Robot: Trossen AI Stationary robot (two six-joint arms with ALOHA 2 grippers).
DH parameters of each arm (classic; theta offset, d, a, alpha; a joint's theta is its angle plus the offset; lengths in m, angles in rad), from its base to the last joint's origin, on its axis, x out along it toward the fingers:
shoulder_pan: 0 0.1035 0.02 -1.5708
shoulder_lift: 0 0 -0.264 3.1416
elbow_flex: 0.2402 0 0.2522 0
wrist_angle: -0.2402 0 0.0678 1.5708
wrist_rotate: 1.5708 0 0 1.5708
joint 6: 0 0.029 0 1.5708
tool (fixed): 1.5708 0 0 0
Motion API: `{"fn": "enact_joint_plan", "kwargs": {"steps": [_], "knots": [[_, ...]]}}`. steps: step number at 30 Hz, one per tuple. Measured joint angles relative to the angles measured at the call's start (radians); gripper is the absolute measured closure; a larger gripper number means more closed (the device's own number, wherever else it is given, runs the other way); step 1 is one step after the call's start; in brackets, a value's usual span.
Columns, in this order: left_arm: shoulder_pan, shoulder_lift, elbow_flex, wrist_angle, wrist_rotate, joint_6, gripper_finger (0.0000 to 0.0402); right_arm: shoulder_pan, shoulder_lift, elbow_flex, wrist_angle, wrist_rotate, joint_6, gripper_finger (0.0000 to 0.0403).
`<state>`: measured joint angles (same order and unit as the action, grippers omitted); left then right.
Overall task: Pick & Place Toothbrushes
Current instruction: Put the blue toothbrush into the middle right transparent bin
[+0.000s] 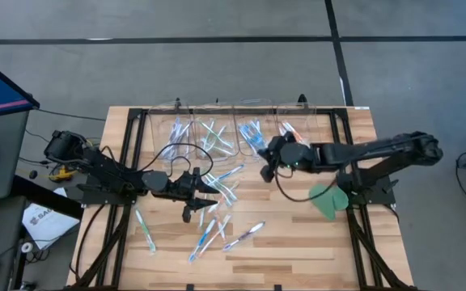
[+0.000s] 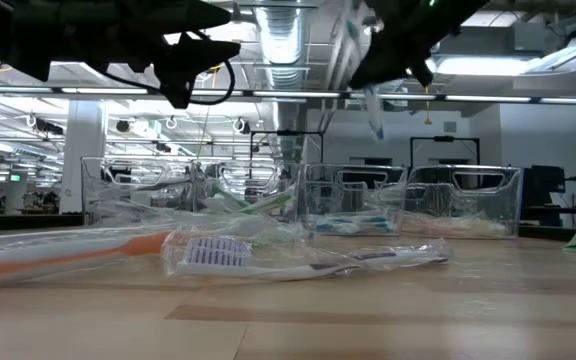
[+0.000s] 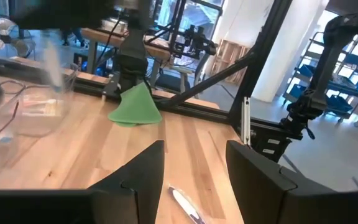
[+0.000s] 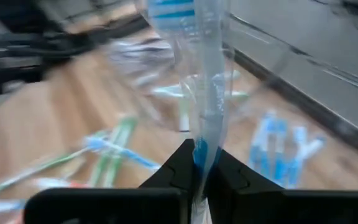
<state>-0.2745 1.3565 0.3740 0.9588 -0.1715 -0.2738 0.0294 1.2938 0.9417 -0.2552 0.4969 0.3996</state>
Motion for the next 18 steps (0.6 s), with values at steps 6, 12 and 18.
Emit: {"fn": "enact_joint_plan", "kwargs": {"steps": [6,12,18], "knots": [[0.0,0.0,0.0,0.0,0.003,-0.023,0.0235,-0.126,0.003,0.0,0.036,-0.065,-0.053,0.0395],[0.0,0.0,0.0,0.0,0.003,-0.023,0.0238,-0.26,0.031,0.065,-0.005,-0.133,-0.082,0.0381],[0.0,0.0,0.0,0.0,0.002,-0.022,0.0234,-0.347,0.18,0.198,-0.102,-0.217,-0.116,0.0391]]}}
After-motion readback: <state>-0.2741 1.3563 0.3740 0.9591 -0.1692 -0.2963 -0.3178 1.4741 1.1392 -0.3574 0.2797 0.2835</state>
